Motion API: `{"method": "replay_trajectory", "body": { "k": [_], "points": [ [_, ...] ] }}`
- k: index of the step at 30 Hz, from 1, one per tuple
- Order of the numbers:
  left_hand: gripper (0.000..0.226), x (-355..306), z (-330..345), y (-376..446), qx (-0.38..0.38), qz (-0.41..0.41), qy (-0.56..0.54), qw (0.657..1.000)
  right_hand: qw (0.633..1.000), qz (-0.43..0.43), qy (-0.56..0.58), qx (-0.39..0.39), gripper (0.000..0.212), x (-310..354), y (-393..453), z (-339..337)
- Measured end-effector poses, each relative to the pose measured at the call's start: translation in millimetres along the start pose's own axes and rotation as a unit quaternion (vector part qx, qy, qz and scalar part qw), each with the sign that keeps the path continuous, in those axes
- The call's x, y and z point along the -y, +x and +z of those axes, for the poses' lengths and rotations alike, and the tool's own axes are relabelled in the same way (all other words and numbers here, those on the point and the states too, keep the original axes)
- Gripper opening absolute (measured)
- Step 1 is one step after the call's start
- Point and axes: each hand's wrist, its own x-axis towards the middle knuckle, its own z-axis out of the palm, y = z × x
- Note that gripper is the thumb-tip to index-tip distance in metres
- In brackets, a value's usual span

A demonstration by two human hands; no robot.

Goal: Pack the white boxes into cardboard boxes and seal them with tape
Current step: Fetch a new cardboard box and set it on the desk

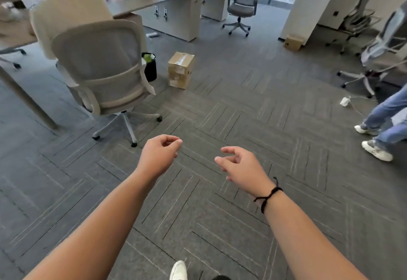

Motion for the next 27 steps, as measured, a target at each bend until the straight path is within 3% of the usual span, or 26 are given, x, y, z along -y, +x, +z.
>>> {"method": "replay_trajectory", "body": {
  "k": [14,20,27],
  "points": [
    [0.007,-99.5,173.8,281.9,-0.031,-0.064,0.035,0.997,0.997,0.017,0.069,0.003,0.04,5.3,327.7,-158.0],
    [0.007,-171.8,237.6,385.7,-0.064,-0.063,0.015,0.996,0.998,-0.003,0.044,0.033,0.034,46.8,453.2,-234.0],
    [0.008,-192.3,287.6,510.8,-0.086,-0.102,-0.015,0.991,0.997,-0.008,0.013,0.071,0.031,71.5,604.4,-266.8]
  ]
}}
